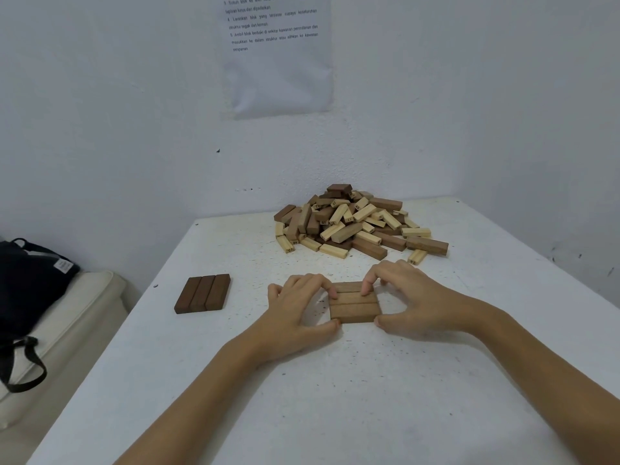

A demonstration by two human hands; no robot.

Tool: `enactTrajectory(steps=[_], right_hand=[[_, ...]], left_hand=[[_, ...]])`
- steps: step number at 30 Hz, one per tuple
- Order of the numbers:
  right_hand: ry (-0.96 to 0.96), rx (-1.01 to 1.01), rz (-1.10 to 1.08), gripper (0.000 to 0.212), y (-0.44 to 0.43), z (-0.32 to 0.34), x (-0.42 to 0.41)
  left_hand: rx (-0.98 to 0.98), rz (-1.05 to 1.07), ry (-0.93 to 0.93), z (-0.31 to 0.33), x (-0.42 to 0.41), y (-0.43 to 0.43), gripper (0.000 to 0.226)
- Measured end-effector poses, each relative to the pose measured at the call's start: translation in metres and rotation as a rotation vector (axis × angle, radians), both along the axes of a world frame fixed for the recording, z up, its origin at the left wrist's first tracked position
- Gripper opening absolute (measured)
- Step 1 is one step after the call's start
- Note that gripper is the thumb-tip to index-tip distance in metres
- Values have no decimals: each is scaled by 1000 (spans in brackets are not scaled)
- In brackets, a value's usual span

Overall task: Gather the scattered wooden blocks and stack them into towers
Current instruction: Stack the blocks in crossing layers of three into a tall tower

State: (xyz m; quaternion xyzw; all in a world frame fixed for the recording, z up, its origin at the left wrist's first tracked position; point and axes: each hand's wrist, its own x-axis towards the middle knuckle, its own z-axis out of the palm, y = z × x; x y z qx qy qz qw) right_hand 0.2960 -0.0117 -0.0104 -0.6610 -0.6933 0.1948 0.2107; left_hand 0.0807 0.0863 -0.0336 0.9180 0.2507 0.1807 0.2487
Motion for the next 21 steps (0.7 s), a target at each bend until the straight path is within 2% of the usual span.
enactTrajectory(steps=[12,21], right_hand=[[73,77,-22,36,-3,3,-6],[269,238,-1,40,5,15,-21]], left_hand=[[71,-8,-81,6,-5,-1,35],[30,5,-186,39,-27,10,37]])
